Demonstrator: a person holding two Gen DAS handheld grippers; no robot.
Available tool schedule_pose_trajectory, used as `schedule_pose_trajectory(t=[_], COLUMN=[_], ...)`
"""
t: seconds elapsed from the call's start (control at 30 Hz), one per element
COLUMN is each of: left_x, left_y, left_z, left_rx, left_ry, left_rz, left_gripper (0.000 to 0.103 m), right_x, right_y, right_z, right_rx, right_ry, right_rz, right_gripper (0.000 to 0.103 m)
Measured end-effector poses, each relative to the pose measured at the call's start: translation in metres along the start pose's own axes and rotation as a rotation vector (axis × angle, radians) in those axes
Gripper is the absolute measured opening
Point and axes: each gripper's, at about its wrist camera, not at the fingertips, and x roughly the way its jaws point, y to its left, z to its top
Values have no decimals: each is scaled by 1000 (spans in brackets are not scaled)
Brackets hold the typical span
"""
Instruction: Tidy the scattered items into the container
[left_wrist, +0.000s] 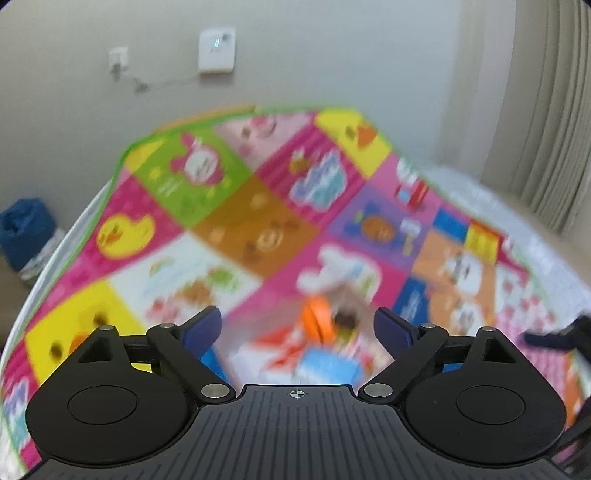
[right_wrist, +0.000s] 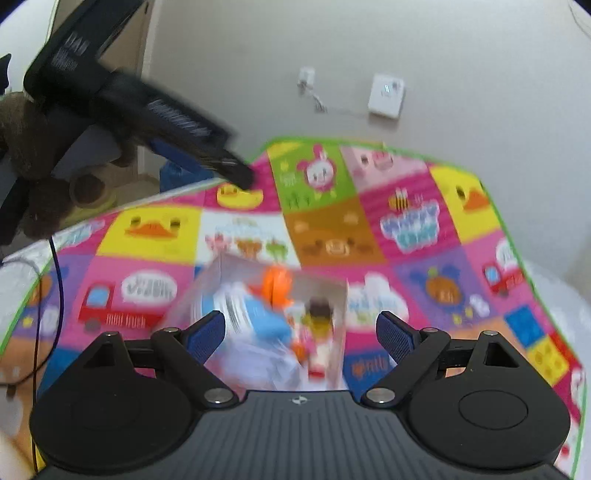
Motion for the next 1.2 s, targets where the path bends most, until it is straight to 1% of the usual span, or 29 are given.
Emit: schedule_pose_trajectory(t=[0.07,0.13,0.2,0.23,0.27,0.33,0.4,0.5,0.57,0.6,0.63,0.7,0.73,0.83,0.87,0.97,1.1,1.2], left_x=[2,4,6,6,5,0,-7,-17,-17,-14,-12,-5,0,14,16,13,12,4], left_y=[-8,-23,-43,-54,-66,-85,-102,-124,-140,-149,-158,-167,-169,-172,-172,-171,-169,-163], left_z=[-26,-54,-81,-94,-106,-122,-131,-140,-148,-155,-162,-174,-180,-192,-193,-193,-193,-180], left_rx=[20,30,43,56,67,60,25,-16,25,71,110,158,171,210,217,215,196,157], left_ry=[55,114,192,227,251,268,258,180,103,79,76,97,122,209,214,197,183,156], left_rz=[-7,-16,-28,-44,-59,-79,-114,-145,-139,-123,-106,-87,-81,-25,-18,-38,-44,-57], left_gripper=[95,97,97,97,98,99,100,102,103,103,103,103,103,103,103,103,103,103], right_x=[-16,-34,-53,-61,-68,-79,-86,-88,-88,-86,-84,-78,-77,-68,-63,-50,-48,-56], right_y=[-10,-21,-31,-34,-37,-44,-48,-52,-50,-48,-46,-45,-45,-50,-51,-58,-68,-67], right_z=[-20,-42,-64,-75,-85,-103,-118,-133,-140,-142,-144,-146,-148,-155,-158,-166,-170,-165], right_rx=[24,37,47,57,70,96,115,154,161,158,153,155,170,234,245,284,318,299], right_ry=[53,103,141,163,183,217,234,239,236,237,237,234,231,244,261,306,305,292], right_rz=[13,25,8,-3,-15,-38,-72,-127,-169,-194,-216,-242,-244,-233,-239,-268,-309,-301], right_gripper=[90,96,100,100,100,100,100,100,100,100,100,100,103,103,103,103,103,103])
